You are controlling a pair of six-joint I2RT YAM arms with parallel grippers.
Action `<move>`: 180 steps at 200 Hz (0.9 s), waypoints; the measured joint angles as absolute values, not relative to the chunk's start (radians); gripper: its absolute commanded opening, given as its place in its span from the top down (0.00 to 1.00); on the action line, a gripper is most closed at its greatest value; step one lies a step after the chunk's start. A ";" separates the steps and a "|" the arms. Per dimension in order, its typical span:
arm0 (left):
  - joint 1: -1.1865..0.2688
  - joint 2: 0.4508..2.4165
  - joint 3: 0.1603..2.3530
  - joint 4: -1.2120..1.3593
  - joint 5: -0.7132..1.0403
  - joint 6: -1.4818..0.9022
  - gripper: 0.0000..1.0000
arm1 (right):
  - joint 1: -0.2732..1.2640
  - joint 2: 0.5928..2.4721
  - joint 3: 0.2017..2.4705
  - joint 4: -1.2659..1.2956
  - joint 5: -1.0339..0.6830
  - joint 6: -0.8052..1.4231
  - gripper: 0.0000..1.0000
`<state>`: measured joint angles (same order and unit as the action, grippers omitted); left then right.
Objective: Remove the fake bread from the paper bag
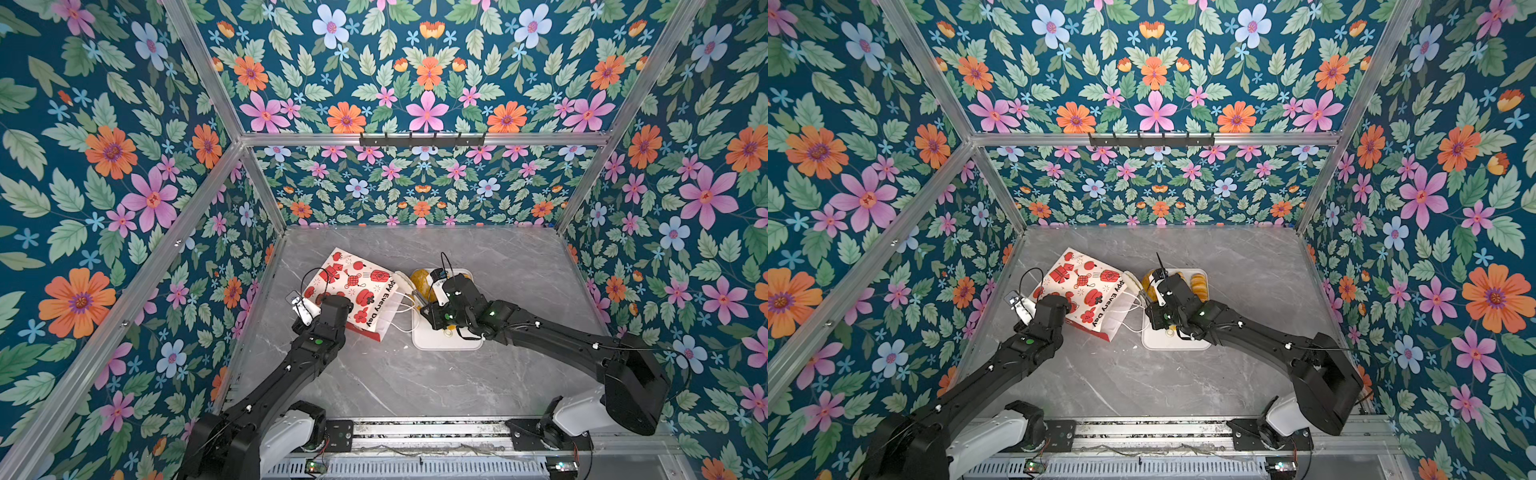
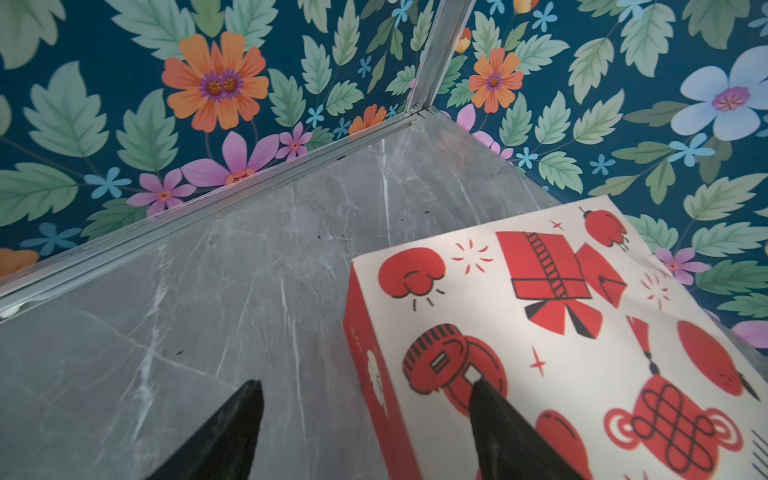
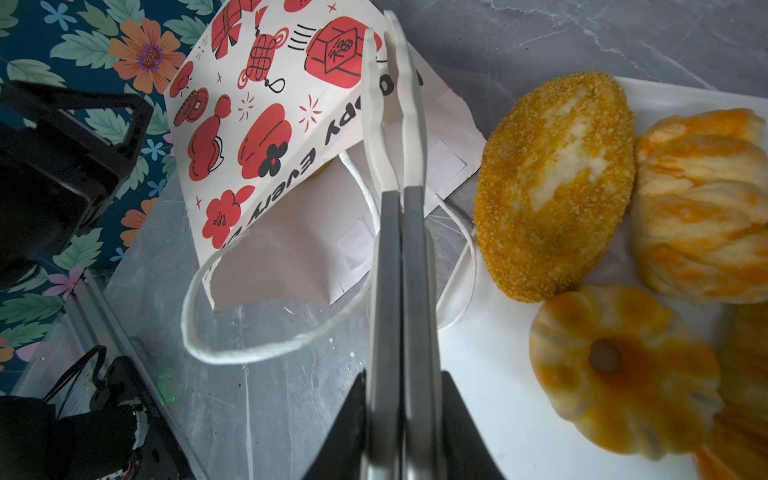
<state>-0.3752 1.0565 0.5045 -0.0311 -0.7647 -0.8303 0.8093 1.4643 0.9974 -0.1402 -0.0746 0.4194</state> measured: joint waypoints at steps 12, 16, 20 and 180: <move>-0.351 1.080 0.498 0.042 -0.741 -0.799 0.20 | 0.810 1.464 0.994 -0.141 -0.075 0.420 1.00; -0.345 1.087 0.496 0.059 -0.732 -0.792 0.21 | 0.810 1.464 0.993 -0.142 -0.076 0.420 1.00; -0.336 1.096 0.496 0.078 -0.722 -0.782 0.21 | 0.810 1.464 0.992 -0.144 -0.079 0.422 1.00; -0.141 1.343 0.611 0.347 -0.415 -0.699 0.20 | 0.850 1.444 0.987 -0.164 -0.101 0.465 1.00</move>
<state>-0.1413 1.3430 0.6106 0.3473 -0.4149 -0.6987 0.8501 1.4437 0.9867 -0.1642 -0.1005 0.4652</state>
